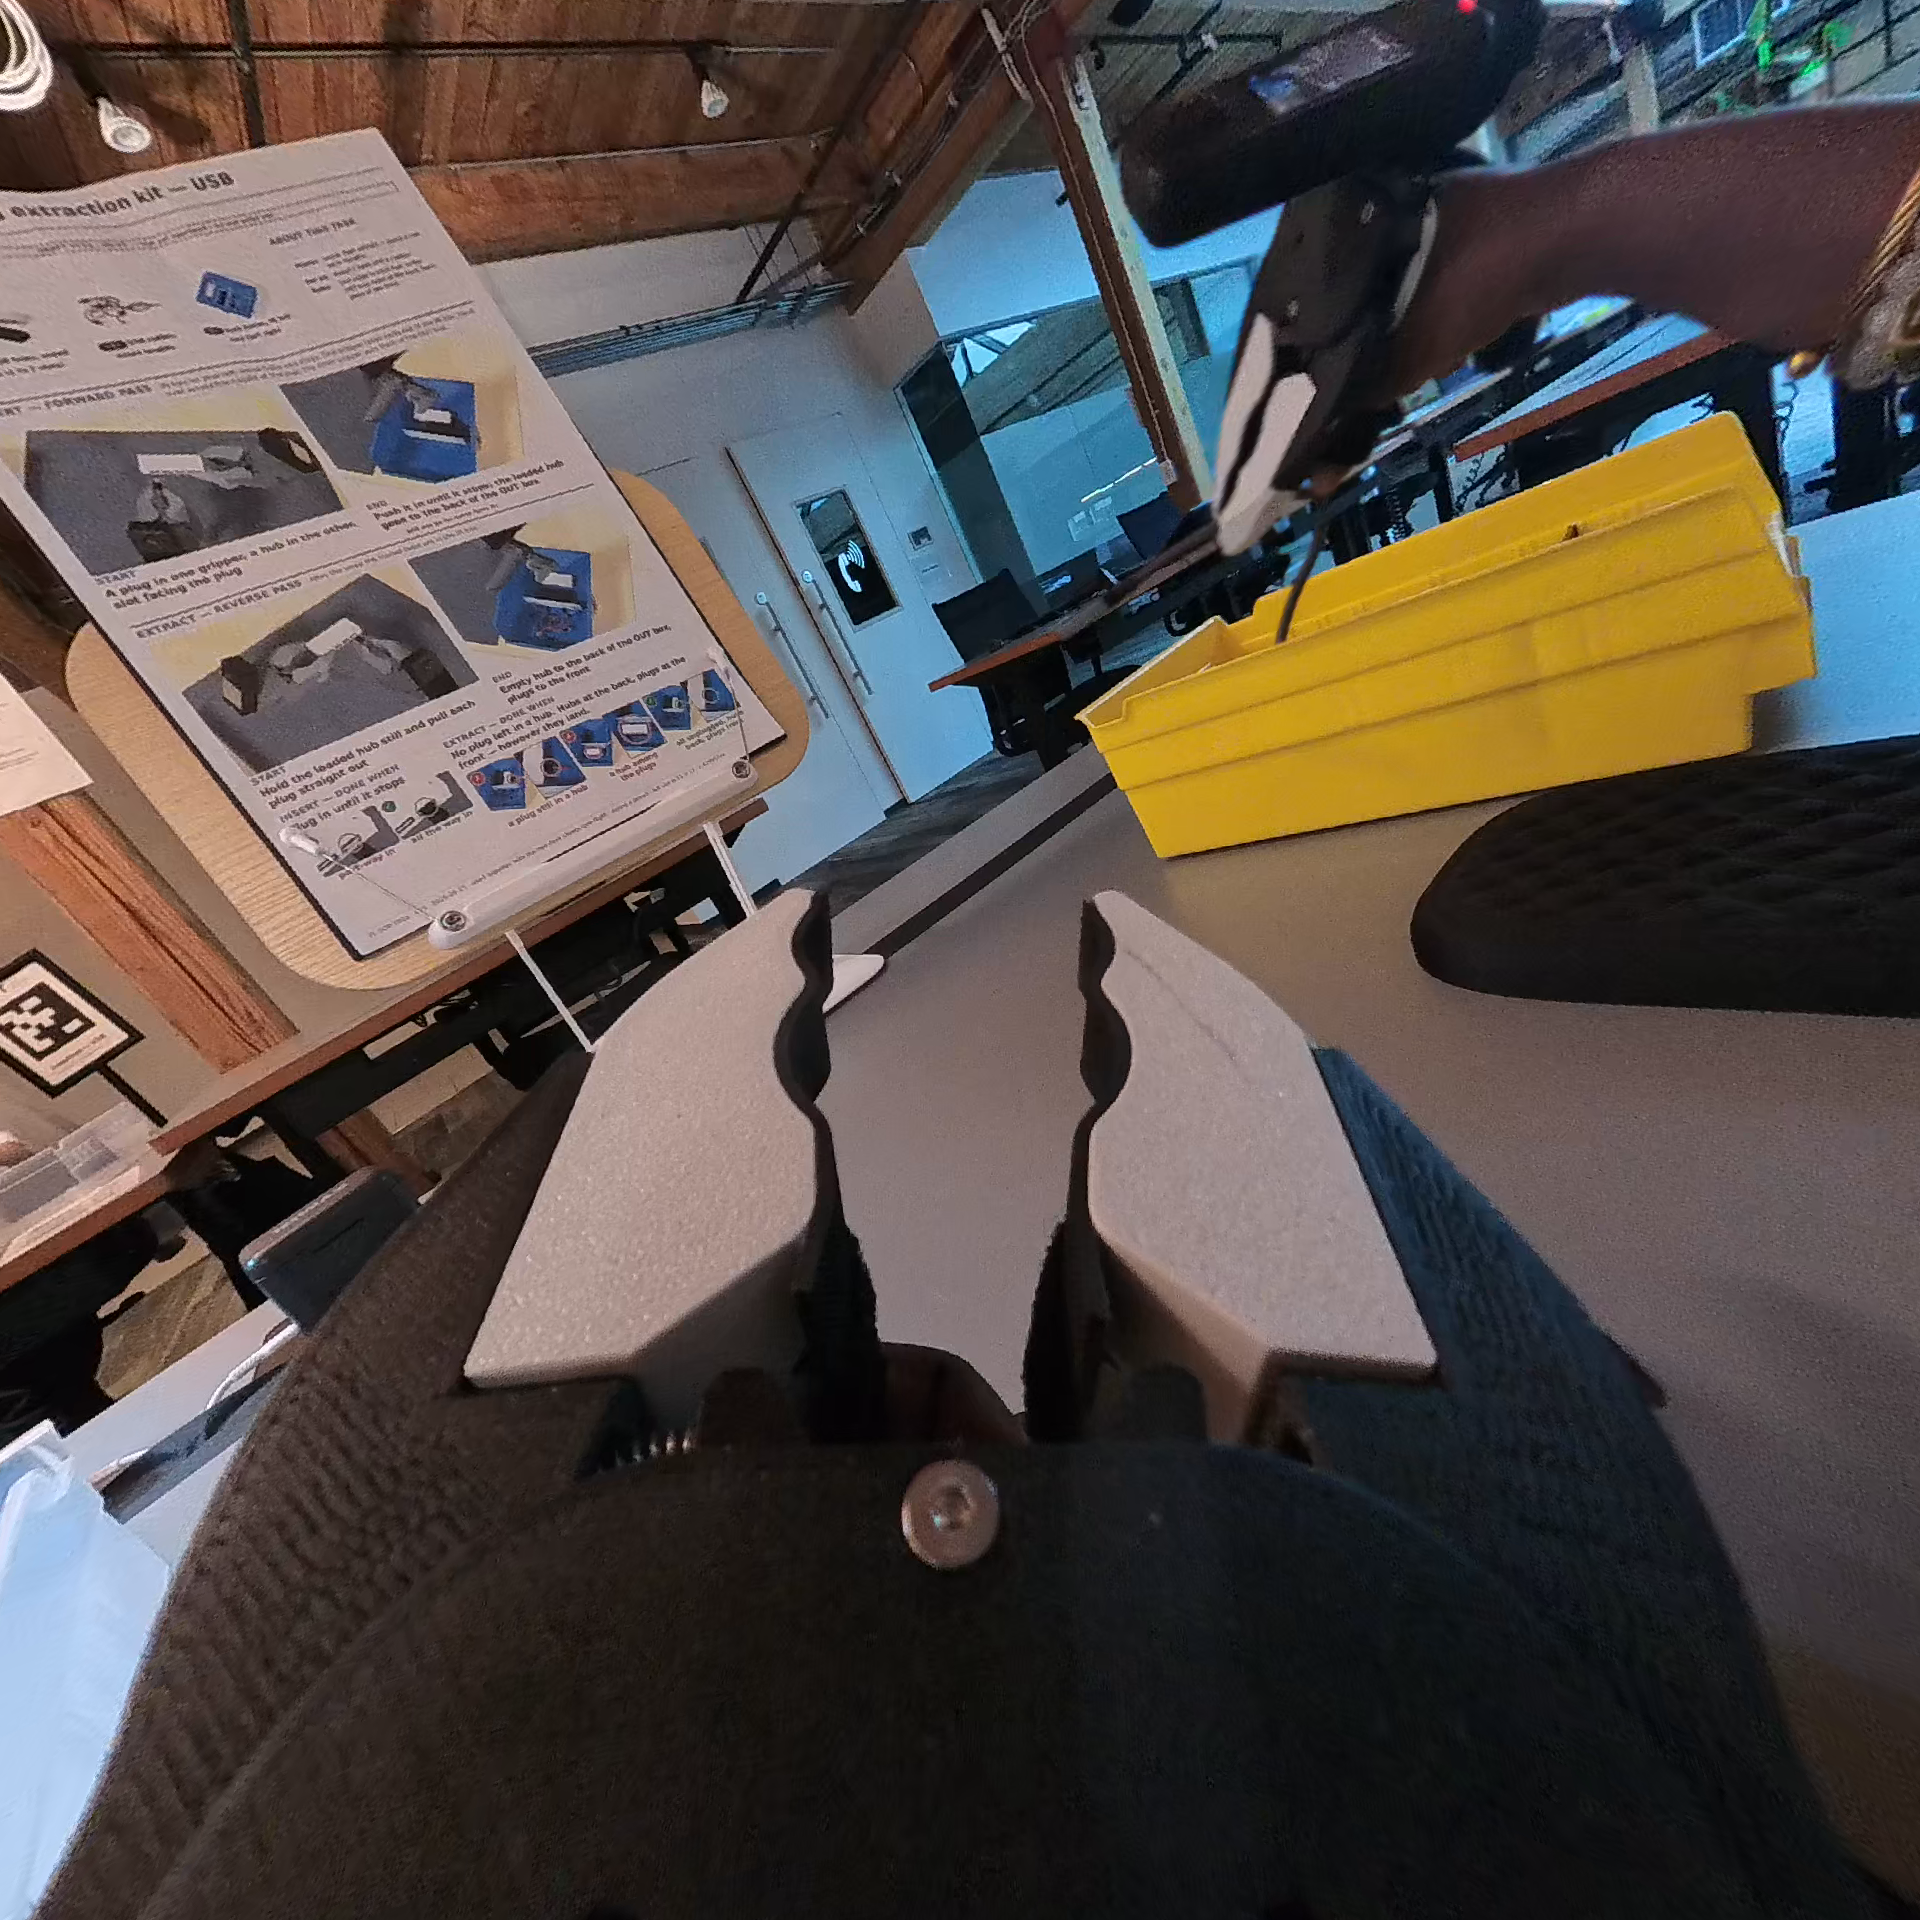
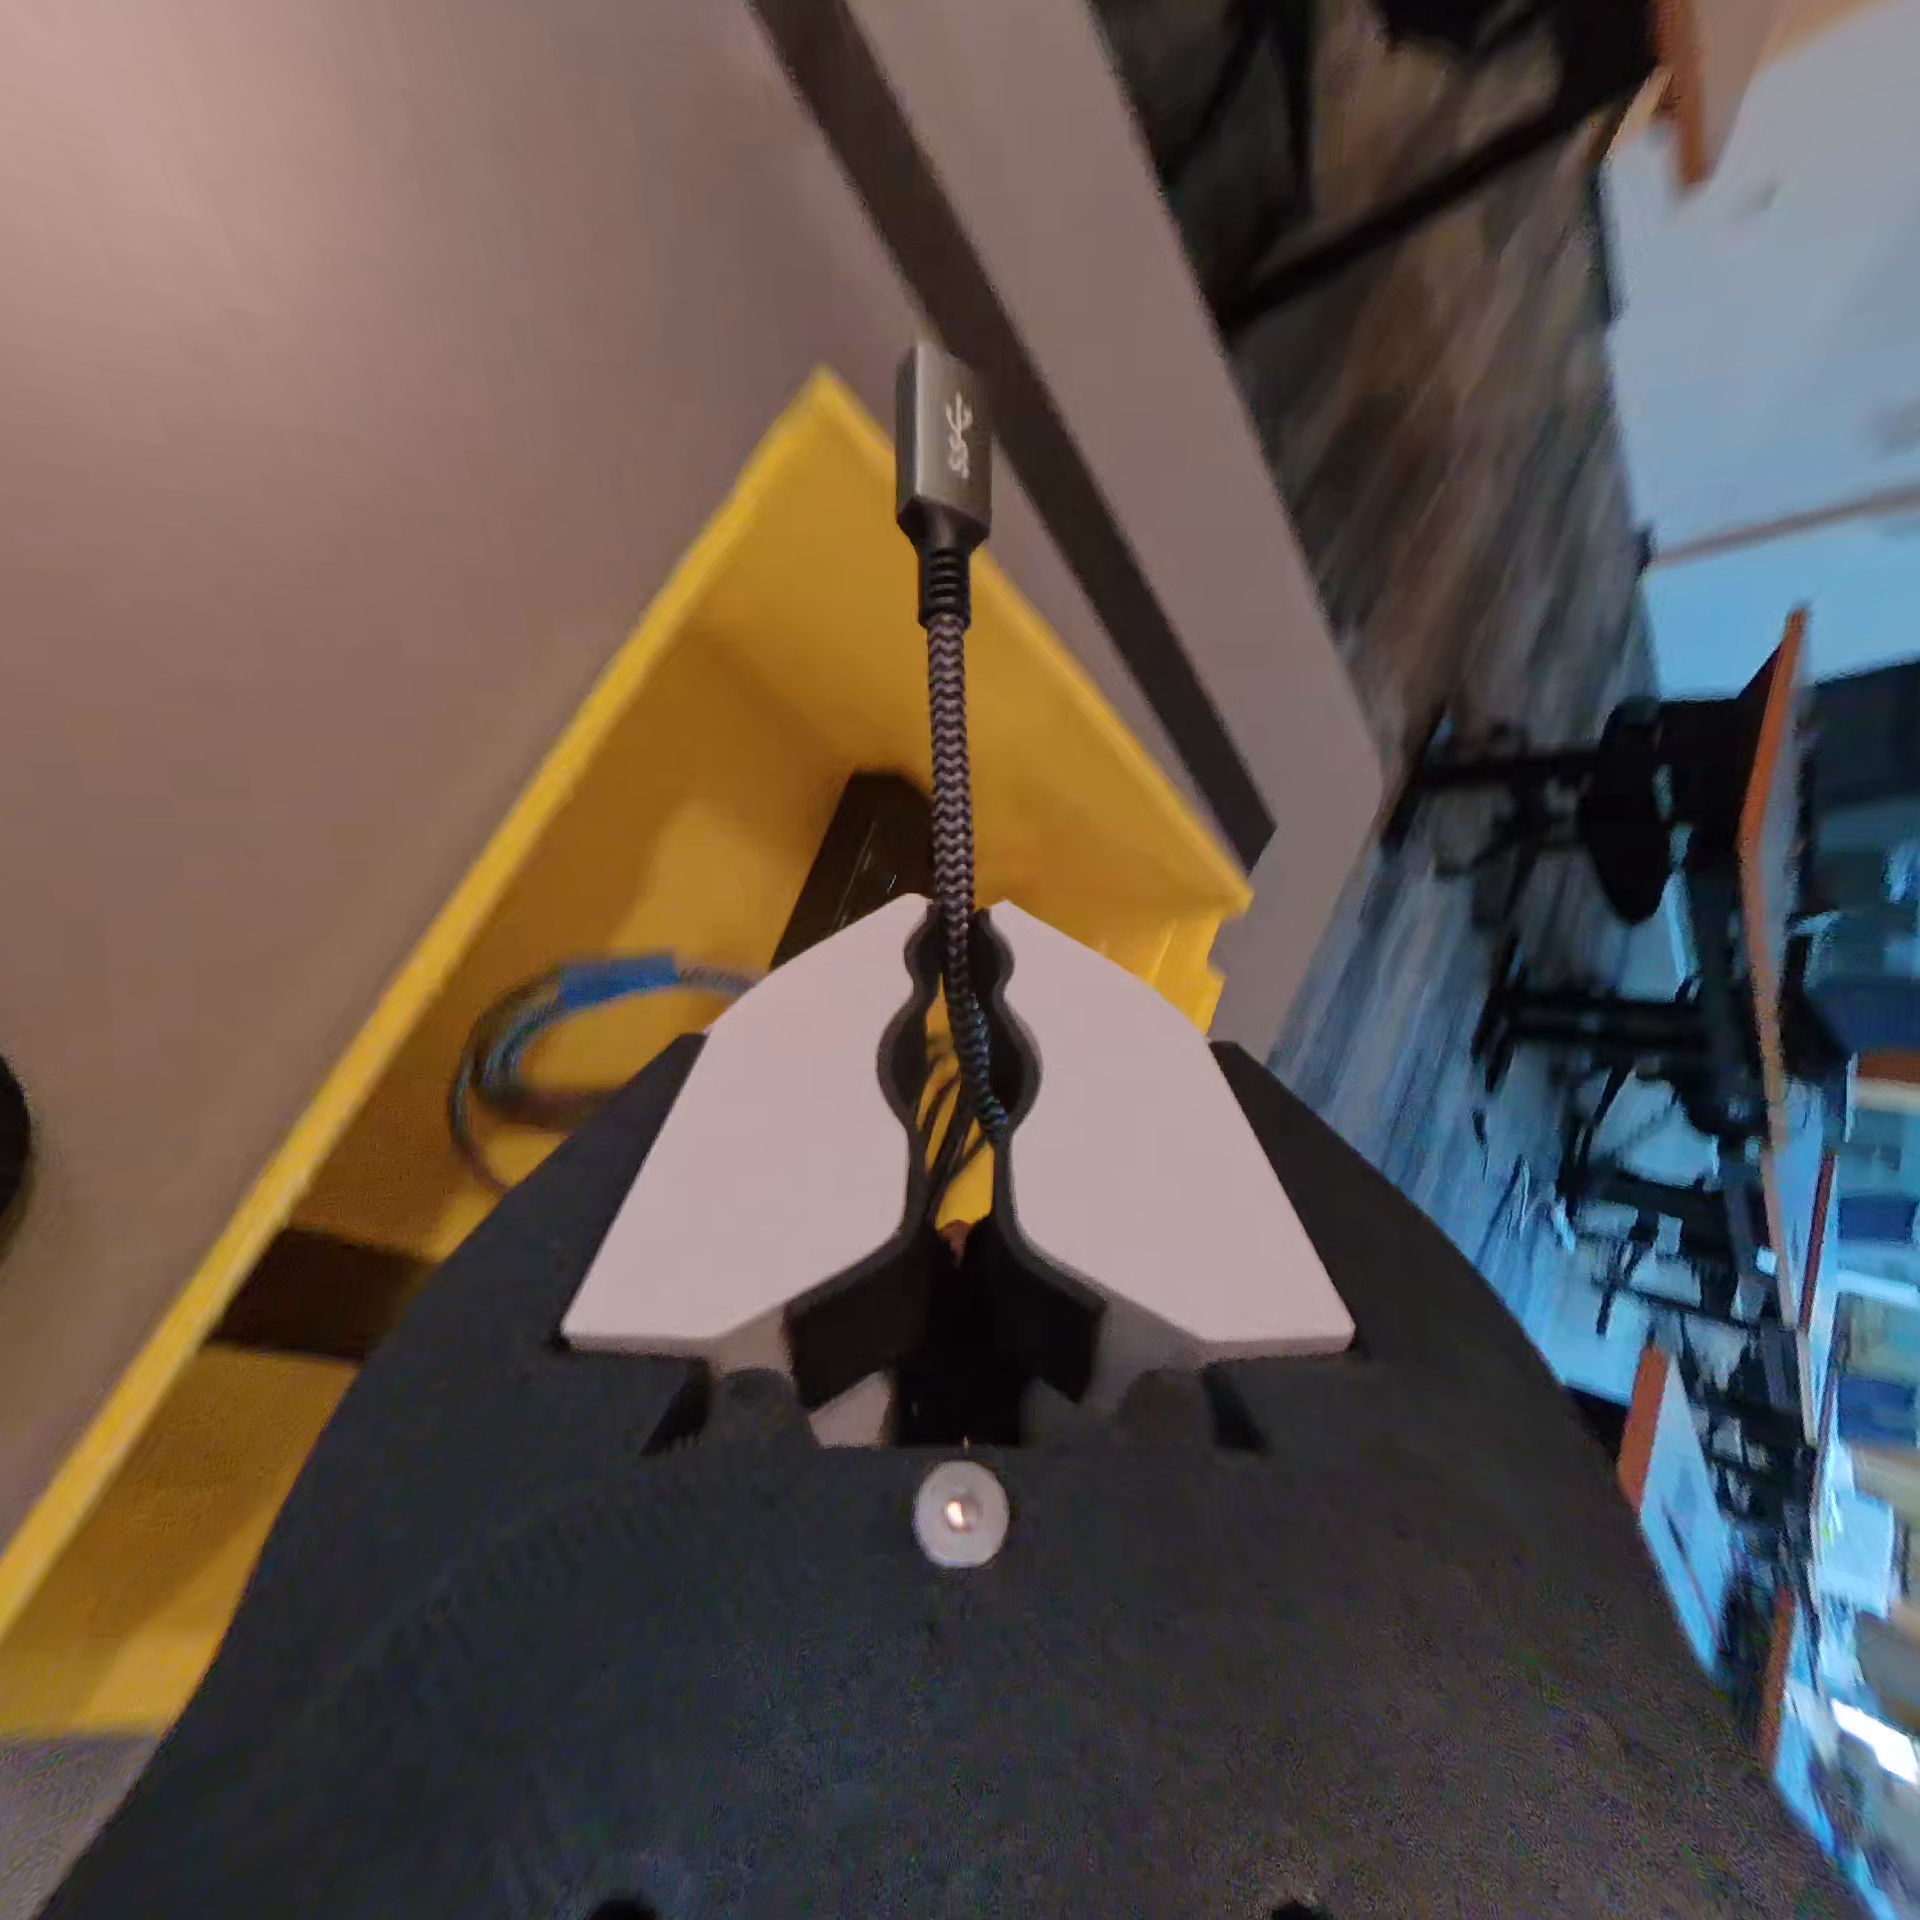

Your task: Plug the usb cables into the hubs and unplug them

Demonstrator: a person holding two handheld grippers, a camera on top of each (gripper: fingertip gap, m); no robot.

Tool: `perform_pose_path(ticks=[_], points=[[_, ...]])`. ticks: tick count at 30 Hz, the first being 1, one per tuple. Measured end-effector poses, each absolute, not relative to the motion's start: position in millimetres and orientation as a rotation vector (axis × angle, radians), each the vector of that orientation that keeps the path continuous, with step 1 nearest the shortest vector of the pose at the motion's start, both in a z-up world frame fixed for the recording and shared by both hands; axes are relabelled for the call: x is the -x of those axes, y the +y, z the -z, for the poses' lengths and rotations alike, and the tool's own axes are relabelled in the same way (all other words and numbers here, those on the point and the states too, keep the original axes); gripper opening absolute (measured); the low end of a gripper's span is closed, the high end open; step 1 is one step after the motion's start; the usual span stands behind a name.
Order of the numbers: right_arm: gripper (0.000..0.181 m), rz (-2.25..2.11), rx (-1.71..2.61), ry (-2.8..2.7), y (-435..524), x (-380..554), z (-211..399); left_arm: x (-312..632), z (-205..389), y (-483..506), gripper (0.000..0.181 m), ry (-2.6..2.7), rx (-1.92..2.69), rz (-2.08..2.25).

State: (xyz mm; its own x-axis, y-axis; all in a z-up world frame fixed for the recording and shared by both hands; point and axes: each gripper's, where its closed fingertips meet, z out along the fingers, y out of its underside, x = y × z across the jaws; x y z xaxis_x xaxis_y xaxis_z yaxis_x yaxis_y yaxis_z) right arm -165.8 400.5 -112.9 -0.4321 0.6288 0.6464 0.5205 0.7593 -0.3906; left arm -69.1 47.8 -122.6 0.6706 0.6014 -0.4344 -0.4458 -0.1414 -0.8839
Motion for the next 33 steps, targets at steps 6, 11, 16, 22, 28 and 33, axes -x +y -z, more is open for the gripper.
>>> perform_pose_path(ticks=[6, 11, 16, 22, 28, 33], points=[[0.008, 0.066, 0.959, -2.331, 421.1, 145.1, 162.3, 69.6, 124.2, 48.8, 0.046, -0.136, 1.462, -0.913], [0.026, -0.246, 0.993, -2.251, 394.5, 162.9, 153.0, 71.3, 125.4, 47.9, 0.046, -0.144, 1.466, -0.913], [0.038, -0.627, 0.990, -1.960, 370.6, 153.0, 87.8, 70.3, 125.2, 48.8, 0.046, -0.139, 1.467, -0.912], [0.054, -1.039, 0.912, -1.797, 318.6, 108.3, 37.9, 69.8, 125.4, 49.1, 0.046, -0.136, 1.470, -0.920], [0.086, -1.386, 0.720, -1.643, 256.2, 70.1, 25.5, 69.8, 125.6, 48.9, 0.044, -0.140, 1.472, -0.921], [0.117, -1.653, 0.643, -1.555, 203.8, 56.1, 59.1, 68.3, 125.7, 50.5, 0.044, -0.135, 1.469, -0.909]])
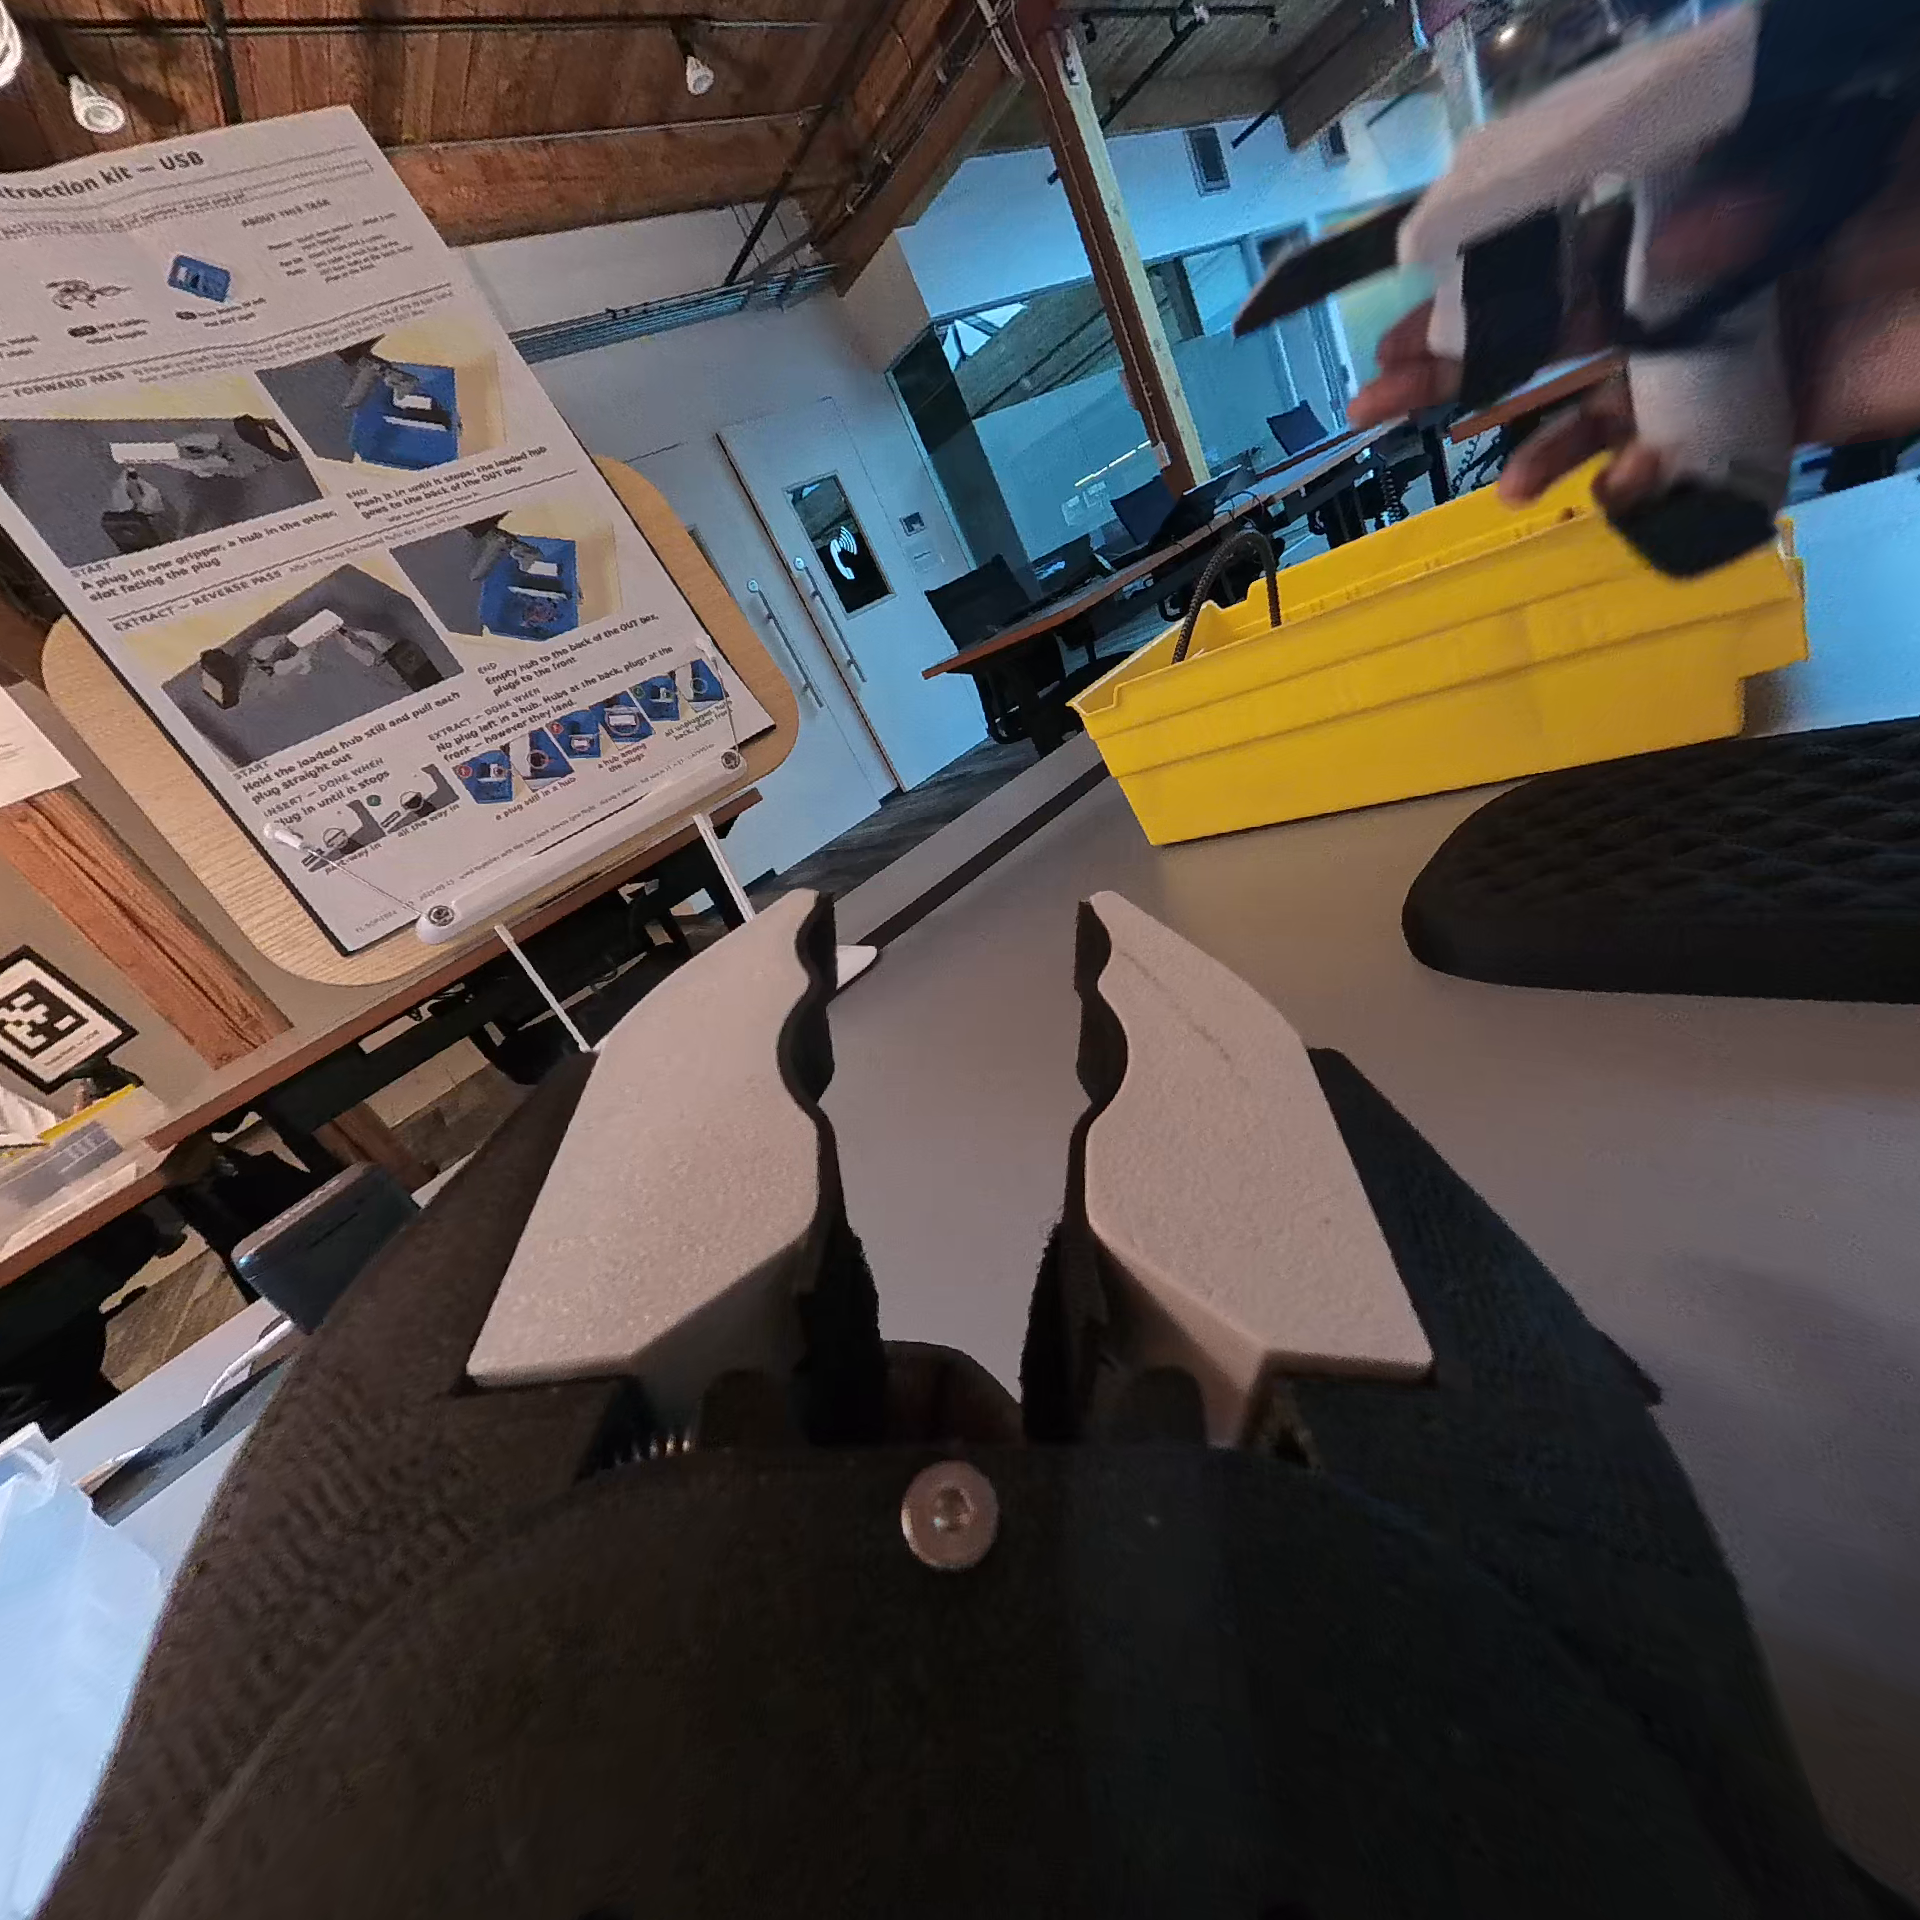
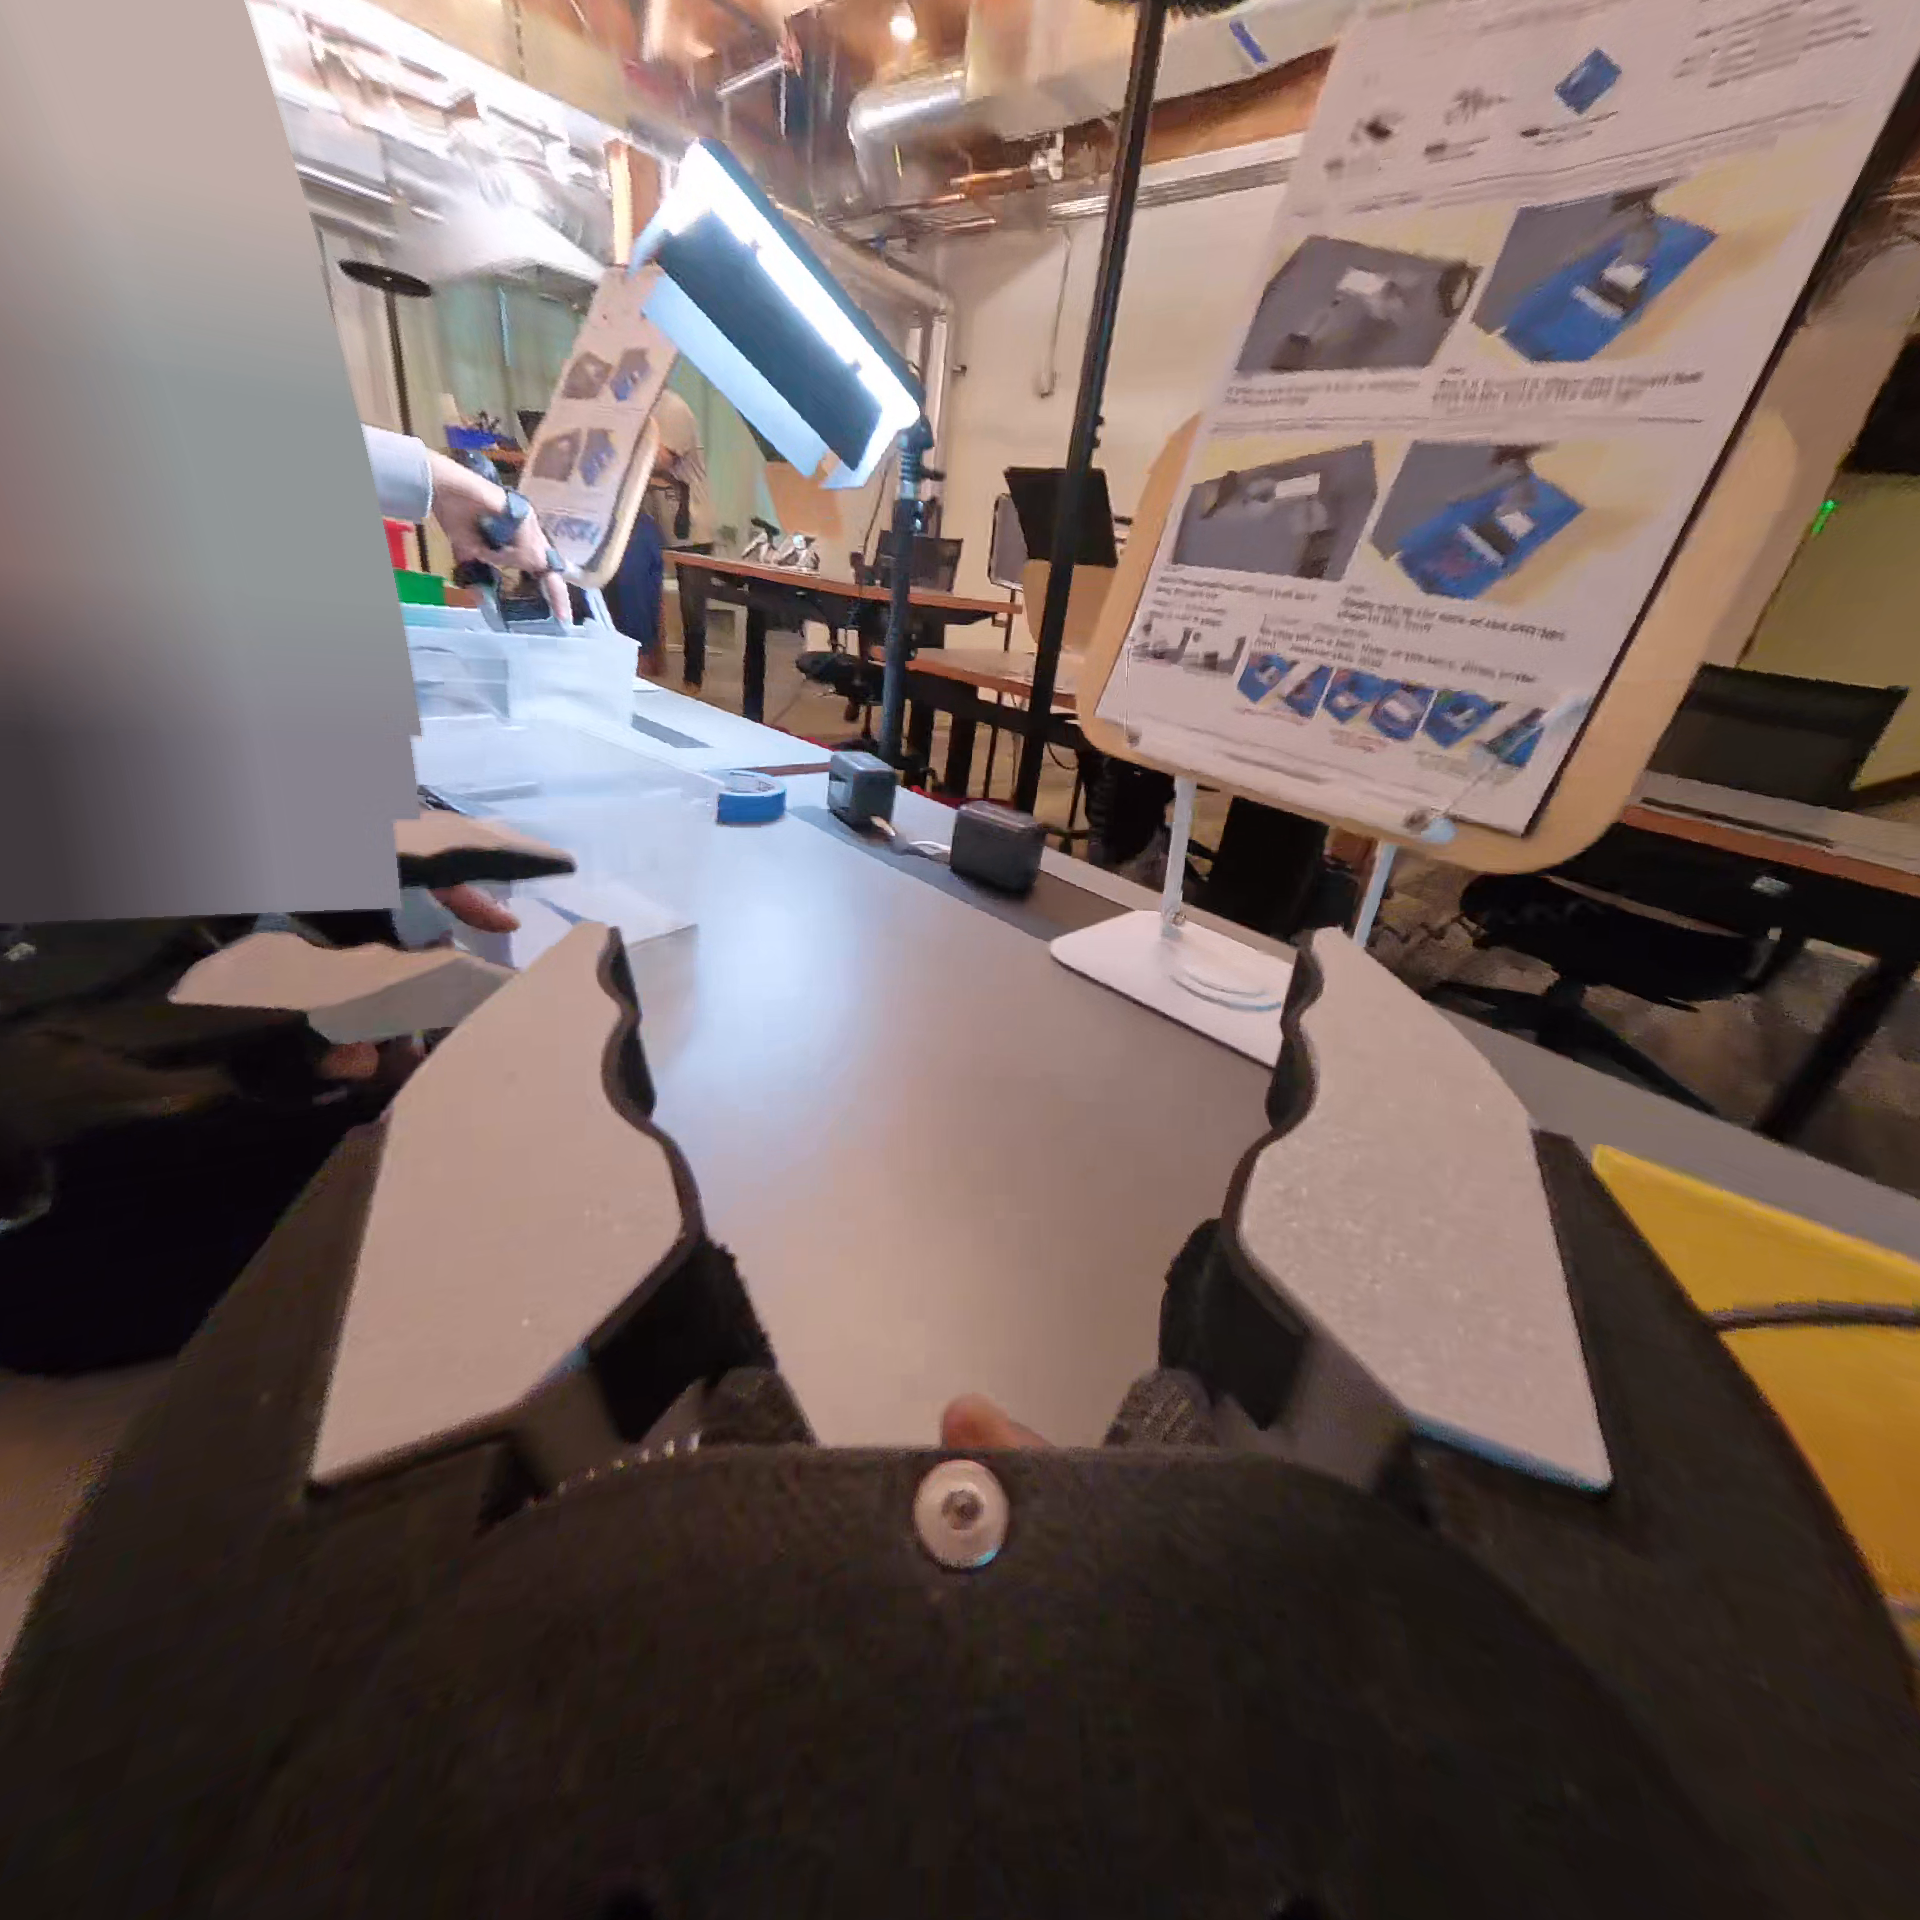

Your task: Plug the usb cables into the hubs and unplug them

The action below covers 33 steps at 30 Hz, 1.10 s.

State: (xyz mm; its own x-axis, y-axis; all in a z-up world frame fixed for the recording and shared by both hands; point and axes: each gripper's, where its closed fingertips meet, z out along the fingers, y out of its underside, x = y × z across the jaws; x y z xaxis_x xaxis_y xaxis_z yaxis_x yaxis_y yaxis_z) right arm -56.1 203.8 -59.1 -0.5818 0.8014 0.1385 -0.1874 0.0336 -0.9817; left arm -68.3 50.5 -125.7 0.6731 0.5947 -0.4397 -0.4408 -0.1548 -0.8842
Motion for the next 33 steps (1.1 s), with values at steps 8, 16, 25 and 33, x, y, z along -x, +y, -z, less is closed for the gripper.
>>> perform_pose_path(ticks=[8, 16, 25, 33], points=[[0.099, -1.419, 0.814, -1.653, 197.8, 89.8, 152.0, 67.3, 128.6, 52.9, 0.044, -0.125, 1.479, -0.894], [0.085, -1.472, 0.837, -1.571, 205.8, 87.5, 145.8, 43.8, 69.1, 34.7, 0.044, -0.258, 1.417, -0.653], [0.080, -1.528, 0.930, -1.508, 217.3, 89.1, 142.9, 69.5, 49.0, -45.2, 0.044, -0.596, 1.327, -0.520], [0.080, -1.510, 0.938, -1.520, 216.6, 90.3, 145.3, 67.9, 38.8, -44.5, 0.044, -0.590, 1.306, -0.574]])
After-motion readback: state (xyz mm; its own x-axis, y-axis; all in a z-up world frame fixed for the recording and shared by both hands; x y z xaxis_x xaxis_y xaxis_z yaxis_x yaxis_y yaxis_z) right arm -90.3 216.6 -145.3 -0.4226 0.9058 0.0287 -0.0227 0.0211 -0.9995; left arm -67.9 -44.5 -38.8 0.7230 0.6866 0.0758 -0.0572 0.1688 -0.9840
